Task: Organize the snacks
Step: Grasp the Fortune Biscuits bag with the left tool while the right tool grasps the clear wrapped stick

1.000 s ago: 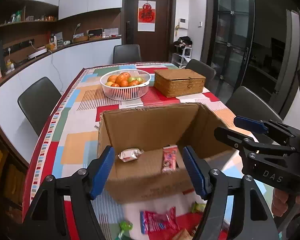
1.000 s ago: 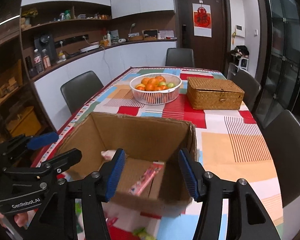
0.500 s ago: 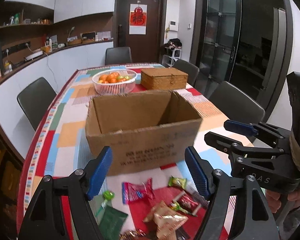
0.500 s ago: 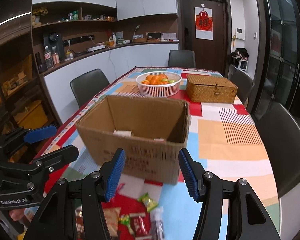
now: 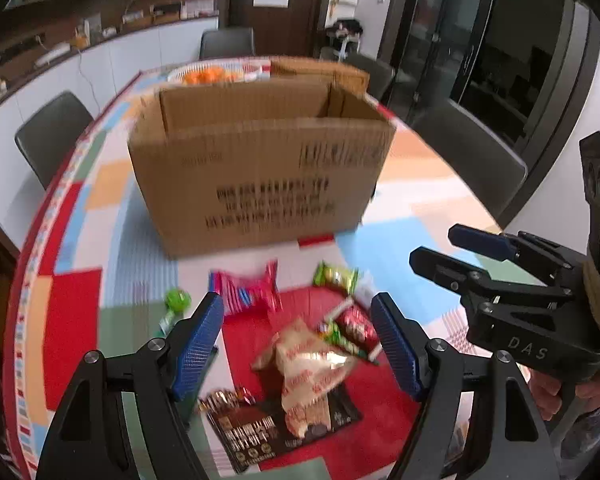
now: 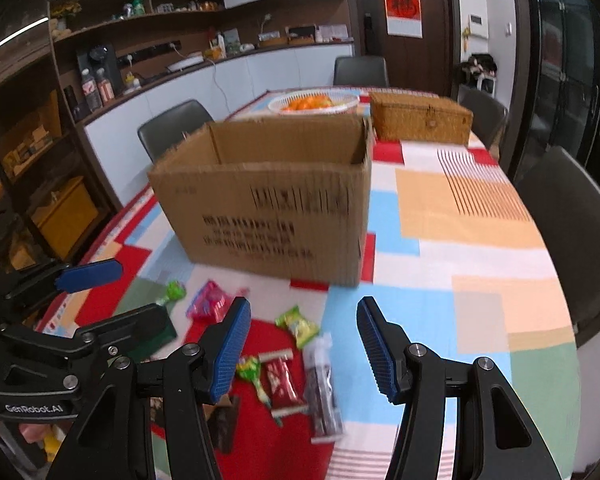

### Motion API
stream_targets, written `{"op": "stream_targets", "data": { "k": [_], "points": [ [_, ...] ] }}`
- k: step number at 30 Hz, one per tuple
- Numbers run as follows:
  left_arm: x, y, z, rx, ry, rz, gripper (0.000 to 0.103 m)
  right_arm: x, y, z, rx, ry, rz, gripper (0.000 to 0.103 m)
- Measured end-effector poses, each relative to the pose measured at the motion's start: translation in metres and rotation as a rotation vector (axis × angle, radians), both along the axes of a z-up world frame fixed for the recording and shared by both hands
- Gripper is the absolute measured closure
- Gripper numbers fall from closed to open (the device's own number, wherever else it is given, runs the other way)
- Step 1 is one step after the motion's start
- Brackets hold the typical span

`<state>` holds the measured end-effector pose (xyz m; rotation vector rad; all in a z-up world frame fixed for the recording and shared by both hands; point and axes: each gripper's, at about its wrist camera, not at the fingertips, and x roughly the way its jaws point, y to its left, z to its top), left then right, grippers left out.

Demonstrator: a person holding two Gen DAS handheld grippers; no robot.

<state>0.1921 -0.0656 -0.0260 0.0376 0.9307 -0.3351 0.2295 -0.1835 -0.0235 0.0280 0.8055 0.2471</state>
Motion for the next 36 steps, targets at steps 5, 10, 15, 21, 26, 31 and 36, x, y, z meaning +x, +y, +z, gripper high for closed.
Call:
{"op": "stream_targets", "data": {
  "k": [5,10,15,21,26,31,36],
  "points": [
    [-0.001,-0.002,-0.023,0.016,0.077,0.004,0.027,-0.005,-0.002,-0.022,-0.004,0.063,-0.008,0.047],
    [0.005,-0.004,-0.042,0.000,0.149,0.015,0.028,-0.006,-0.006,-0.042,0.006,0.125,-0.016,0.047],
    [0.013,-0.005,-0.054,0.002,0.186,0.037,0.028,-0.003,-0.010,-0.058,0.016,0.170,-0.027,0.047],
    [0.023,-0.006,-0.072,0.006,0.232,0.058,0.029,0.006,-0.014,-0.077,0.022,0.222,-0.041,0.047],
    [0.026,-0.005,-0.081,0.007,0.259,0.057,0.034,0.009,-0.015,-0.087,0.017,0.244,-0.047,0.047],
    [0.024,-0.001,-0.087,0.018,0.271,0.052,0.036,0.011,-0.013,-0.093,0.001,0.262,-0.044,0.054],
    [0.027,0.003,-0.094,0.002,0.306,0.060,0.041,0.014,-0.010,-0.094,-0.035,0.262,-0.046,0.057]
  ]
}}
